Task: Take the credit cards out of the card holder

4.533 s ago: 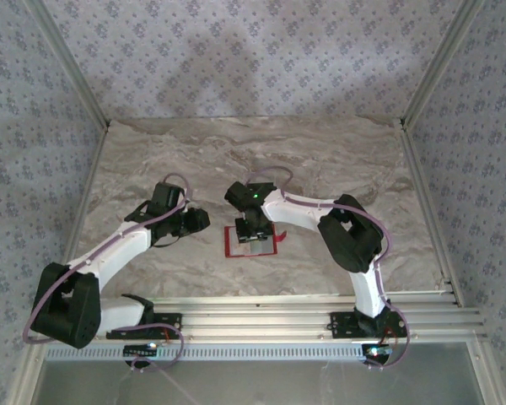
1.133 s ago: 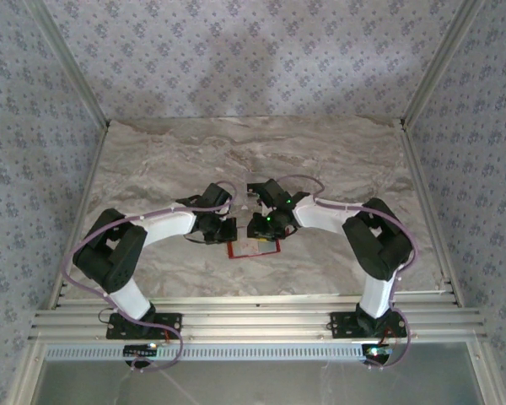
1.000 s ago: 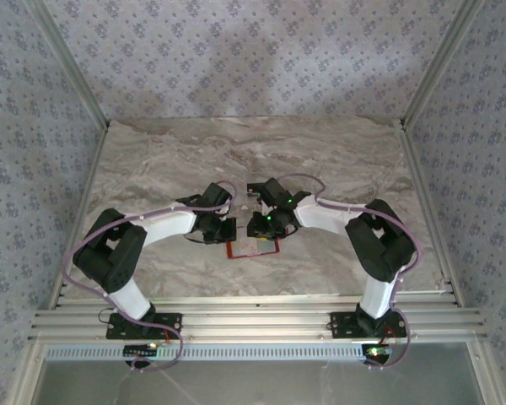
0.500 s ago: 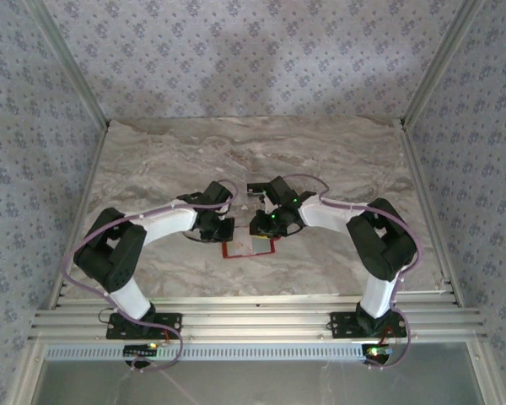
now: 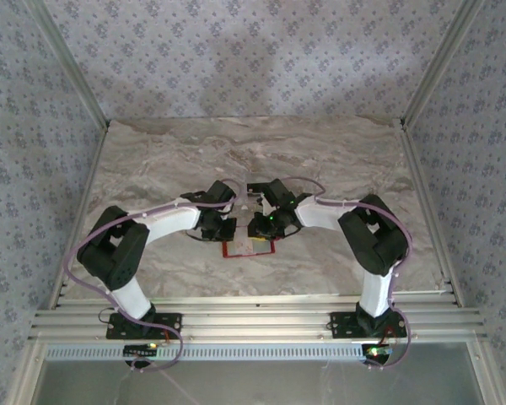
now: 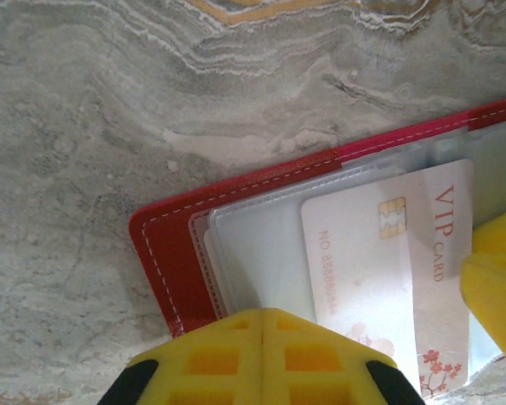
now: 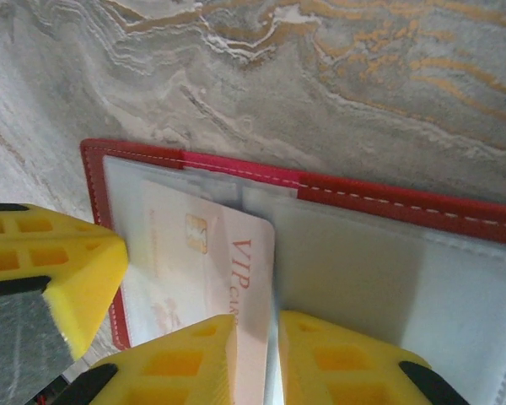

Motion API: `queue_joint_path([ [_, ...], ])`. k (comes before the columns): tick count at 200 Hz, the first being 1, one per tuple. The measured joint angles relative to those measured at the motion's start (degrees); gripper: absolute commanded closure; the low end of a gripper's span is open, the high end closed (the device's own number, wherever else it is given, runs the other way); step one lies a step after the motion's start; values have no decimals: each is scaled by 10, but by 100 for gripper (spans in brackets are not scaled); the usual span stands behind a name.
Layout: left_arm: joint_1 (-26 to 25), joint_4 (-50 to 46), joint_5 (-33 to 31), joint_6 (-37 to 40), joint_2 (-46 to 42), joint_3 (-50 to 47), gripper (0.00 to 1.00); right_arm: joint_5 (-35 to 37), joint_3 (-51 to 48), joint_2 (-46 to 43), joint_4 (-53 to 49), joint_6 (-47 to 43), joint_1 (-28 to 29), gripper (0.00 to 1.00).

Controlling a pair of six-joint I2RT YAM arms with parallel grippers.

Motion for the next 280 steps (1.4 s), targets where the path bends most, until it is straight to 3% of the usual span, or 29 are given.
queue_joint_path([
  [84, -15, -26, -28, 9, 16, 26, 94, -33, -26, 5, 60, 12, -3, 81],
  [148, -15, -28, -28, 10, 18, 28, 94, -47, -41, 2, 88, 24, -10, 91],
  [233, -18, -31, -33, 11, 18, 31, 94, -41, -82, -52, 92, 23, -29, 100],
  [280, -21, -31, -37, 14, 17, 31, 89, -27, -94, -86, 78, 15, -34, 100],
])
